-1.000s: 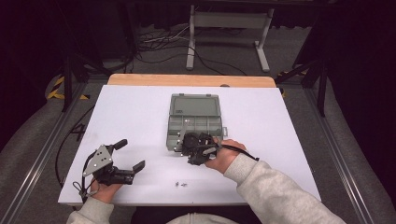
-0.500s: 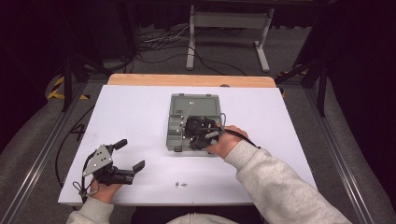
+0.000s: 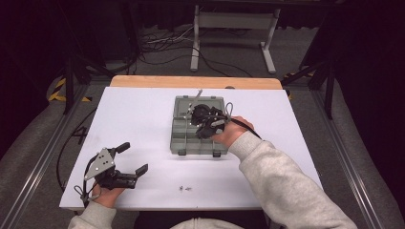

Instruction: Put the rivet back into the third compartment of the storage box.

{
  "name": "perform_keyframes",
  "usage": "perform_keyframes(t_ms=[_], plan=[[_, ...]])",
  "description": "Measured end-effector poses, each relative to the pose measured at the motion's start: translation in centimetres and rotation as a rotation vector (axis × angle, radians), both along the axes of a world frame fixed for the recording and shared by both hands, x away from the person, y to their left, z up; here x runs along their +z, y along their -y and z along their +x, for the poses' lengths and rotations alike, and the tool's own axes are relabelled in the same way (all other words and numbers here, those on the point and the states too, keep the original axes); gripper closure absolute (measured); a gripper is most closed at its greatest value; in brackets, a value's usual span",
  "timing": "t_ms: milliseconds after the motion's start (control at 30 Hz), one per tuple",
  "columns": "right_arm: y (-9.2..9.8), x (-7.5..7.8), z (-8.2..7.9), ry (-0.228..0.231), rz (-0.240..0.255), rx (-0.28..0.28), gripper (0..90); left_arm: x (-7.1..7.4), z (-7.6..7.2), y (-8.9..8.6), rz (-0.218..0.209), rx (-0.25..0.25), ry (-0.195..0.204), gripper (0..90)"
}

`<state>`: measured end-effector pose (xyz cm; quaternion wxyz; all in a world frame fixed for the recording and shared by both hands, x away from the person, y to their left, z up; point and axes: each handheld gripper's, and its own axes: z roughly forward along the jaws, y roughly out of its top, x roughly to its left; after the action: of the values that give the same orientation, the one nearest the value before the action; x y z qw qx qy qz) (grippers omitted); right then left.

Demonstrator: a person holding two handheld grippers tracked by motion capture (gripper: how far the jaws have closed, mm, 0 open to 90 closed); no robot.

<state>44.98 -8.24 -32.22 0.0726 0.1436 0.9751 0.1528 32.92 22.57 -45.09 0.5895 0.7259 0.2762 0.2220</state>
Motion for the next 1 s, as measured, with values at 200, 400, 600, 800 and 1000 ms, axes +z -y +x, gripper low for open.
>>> perform_keyframes(t_ms=[200,400,600,800,1000], plan=[[0.3,0.4,1.5,0.006,0.021,-0.036,82.0,0.0,0.0,0.0,0.002,-0.004,-0.005,0.3],[1.0,0.1,3.3,0.012,0.029,-0.090,82.0,0.0,0.0,0.0,0.001,-0.004,-0.005,0.3],[1.4,-0.5,4.4,0.015,0.026,-0.121,82.0,0.0,0.0,0.0,-0.001,-0.005,-0.009,0.3],[1.8,-1.6,5.6,0.007,0.013,-0.154,81.9,0.0,0.0,0.0,0.003,-0.008,-0.006,0.3],[2.2,-2.5,6.2,-0.003,0.008,-0.177,82.0,0.0,0.1,0.0,0.003,-0.009,-0.007,0.3]])
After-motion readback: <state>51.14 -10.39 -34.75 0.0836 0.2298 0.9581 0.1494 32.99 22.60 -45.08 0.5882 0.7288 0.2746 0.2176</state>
